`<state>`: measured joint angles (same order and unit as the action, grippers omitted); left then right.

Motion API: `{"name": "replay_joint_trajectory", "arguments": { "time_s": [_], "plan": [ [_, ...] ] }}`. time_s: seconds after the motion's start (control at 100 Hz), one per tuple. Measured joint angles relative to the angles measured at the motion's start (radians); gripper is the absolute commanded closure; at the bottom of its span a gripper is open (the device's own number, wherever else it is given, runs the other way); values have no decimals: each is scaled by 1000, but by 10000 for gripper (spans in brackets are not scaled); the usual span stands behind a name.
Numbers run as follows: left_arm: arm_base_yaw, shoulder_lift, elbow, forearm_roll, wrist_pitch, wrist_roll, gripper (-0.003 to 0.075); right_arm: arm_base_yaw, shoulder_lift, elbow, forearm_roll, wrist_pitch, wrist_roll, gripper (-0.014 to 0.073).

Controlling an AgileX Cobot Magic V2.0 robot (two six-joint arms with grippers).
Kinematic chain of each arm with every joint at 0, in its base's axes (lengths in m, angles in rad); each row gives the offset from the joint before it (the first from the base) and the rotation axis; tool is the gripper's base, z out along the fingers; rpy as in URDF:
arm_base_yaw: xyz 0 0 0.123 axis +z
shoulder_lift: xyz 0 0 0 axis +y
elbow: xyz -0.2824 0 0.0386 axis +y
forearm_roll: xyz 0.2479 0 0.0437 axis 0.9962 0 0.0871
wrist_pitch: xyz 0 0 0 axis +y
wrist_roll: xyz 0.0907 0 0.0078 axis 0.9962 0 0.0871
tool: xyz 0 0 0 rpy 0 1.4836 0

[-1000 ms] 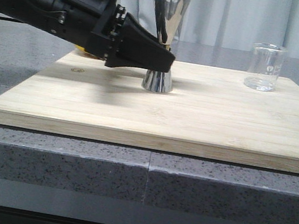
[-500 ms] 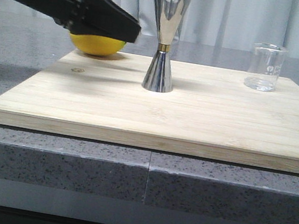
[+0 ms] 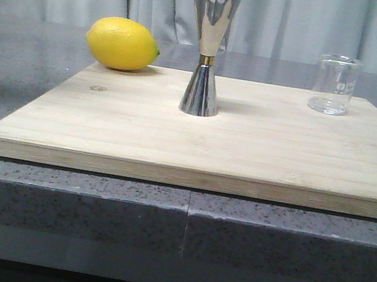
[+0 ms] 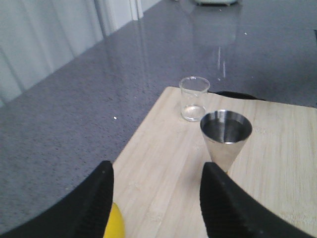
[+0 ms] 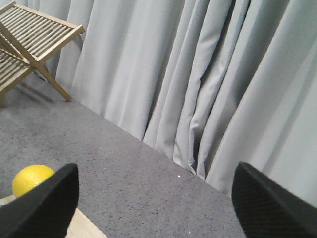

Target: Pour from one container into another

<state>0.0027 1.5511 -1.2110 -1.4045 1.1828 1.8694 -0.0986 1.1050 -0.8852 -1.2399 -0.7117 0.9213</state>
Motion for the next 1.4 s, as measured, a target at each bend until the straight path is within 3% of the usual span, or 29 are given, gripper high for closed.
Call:
{"name": "replay_joint_trajectory", "arguments": {
  "time_s": [0.35, 0.59, 0.77, 0.97, 1.3, 1.4],
  "plan": [
    [235, -277, 0, 0, 24, -189, 358, 0, 0, 0, 0, 108, 0, 25],
    [427, -434, 0, 22, 35, -292, 411, 0, 0, 0, 4, 161, 0, 25],
    [531, -519, 0, 37, -63, -358, 411, 0, 0, 0, 5, 189, 0, 25],
    [473, -535, 4, 66, -318, -439, 411, 0, 0, 0, 7, 236, 0, 25],
    [122, -533, 190, -7, -881, -462, 507, 0, 0, 0, 15, 333, 0, 25],
    [43, -532, 240, -22, -979, -455, 520, 0, 0, 0, 15, 359, 0, 25]
  ]
}}
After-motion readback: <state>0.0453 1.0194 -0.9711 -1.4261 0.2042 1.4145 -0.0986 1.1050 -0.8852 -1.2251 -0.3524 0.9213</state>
